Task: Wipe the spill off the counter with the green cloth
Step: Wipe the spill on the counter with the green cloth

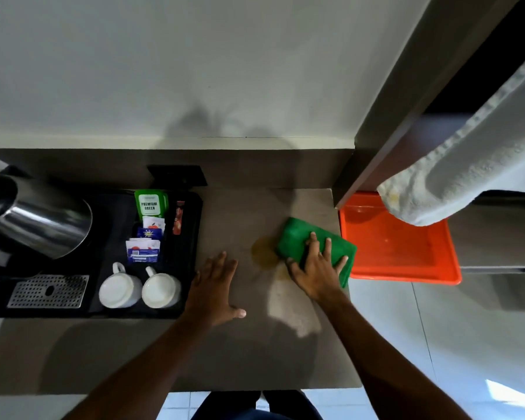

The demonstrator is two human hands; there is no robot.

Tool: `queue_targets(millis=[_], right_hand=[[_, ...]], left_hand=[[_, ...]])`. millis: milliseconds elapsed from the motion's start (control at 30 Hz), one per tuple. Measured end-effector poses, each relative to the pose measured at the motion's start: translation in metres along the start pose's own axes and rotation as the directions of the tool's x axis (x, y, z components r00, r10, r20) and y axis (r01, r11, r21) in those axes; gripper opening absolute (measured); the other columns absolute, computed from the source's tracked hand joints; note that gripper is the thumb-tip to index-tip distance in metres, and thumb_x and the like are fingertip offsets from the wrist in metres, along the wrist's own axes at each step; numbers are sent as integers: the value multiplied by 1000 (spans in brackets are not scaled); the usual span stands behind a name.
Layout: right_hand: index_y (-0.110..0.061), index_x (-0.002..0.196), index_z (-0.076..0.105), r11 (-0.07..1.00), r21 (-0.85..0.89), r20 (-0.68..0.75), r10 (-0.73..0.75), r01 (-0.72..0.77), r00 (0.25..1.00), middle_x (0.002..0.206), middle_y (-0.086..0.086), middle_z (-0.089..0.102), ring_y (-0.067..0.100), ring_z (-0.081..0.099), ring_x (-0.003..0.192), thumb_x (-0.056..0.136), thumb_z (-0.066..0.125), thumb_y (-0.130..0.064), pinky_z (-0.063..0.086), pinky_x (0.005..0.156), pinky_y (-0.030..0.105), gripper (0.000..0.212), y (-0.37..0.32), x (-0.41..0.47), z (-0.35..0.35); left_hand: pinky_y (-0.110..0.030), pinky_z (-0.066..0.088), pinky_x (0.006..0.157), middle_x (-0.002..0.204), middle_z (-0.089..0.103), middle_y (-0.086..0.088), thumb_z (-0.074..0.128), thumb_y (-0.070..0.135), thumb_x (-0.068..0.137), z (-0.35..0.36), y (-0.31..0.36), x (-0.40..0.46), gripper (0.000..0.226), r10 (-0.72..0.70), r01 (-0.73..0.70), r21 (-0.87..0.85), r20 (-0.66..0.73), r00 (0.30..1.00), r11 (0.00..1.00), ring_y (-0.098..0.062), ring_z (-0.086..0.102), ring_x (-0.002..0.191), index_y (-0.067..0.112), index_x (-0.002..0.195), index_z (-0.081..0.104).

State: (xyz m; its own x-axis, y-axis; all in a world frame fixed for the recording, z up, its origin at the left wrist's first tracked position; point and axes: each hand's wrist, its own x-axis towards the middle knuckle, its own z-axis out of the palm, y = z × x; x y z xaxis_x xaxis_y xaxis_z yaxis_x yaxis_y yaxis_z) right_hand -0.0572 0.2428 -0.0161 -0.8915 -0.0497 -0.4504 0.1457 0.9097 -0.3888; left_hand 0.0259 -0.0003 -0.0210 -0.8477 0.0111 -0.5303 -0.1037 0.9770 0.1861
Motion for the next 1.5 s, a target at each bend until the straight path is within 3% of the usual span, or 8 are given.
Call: queue_targets(millis=[200,400,600,800,1000,1200,1367,1500], right_hand=[[-54,157,-1,990,-113,-20,82,-83,996,173,-10,-9,41,-21,156,98,17,-67,-11,109,83,62,-5,17,26],[-52,158,5,988,-79,-56,131,-135,990,174,-5,-5,46,-18,155,100,18,-60,-12,107,84,60,-56,87,29],[-59,155,3,852,-415,160,-277,319,947,173,-14,-4,38,-13,158,99,12,-62,-12,111,79,57,-38,63,35],[-61,154,7,970,-187,-117,135,-155,984,173,-13,-3,38,-16,158,102,21,-57,-8,111,82,53,-53,109,20],[-60,154,1,851,-413,139,-295,326,945,173,-12,-6,41,-13,157,96,8,-62,-17,107,80,58,-70,77,47],[-58,155,8,969,-242,-61,27,-41,998,173,-12,-5,41,-14,157,101,25,-56,-8,111,82,57,-61,116,23],[-55,154,23,835,-399,115,-364,378,924,172,-7,18,45,10,157,98,26,-57,-6,108,81,57,-82,39,79],[-62,152,7,918,-358,14,-175,168,984,173,-14,4,38,-3,159,90,13,-64,-4,113,81,63,-17,65,40]], left_hand=[[-59,20,123,172,12,-9,50,55,93,57,8,-46,81,-28,-5,-127,-250,968,992,-38,13,157,22,162,23],[-59,18,121,170,22,-10,46,59,95,94,-10,-60,79,78,-108,-70,-341,937,992,-37,17,156,21,161,26],[-56,23,120,170,21,-10,50,64,93,90,-25,-61,82,181,-210,-49,-343,922,976,-34,16,157,21,160,28],[-54,21,120,171,20,-11,52,65,91,98,-31,-57,88,187,-216,-49,-339,922,975,-33,18,157,21,162,23],[-52,24,118,168,26,-10,54,62,91,92,-33,-62,83,204,-227,-24,-347,915,974,-34,24,155,20,159,31],[-52,25,119,169,24,-12,49,56,95,103,-41,-69,78,235,-250,1,-342,910,968,-33,23,155,19,160,29],[-52,25,119,169,24,-11,52,54,93,97,-39,-69,78,220,-241,-20,-345,913,970,-33,24,155,18,159,31],[-50,21,122,169,23,-11,53,55,92,99,-40,-68,81,221,-243,-18,-356,908,970,-31,20,157,19,160,28]])
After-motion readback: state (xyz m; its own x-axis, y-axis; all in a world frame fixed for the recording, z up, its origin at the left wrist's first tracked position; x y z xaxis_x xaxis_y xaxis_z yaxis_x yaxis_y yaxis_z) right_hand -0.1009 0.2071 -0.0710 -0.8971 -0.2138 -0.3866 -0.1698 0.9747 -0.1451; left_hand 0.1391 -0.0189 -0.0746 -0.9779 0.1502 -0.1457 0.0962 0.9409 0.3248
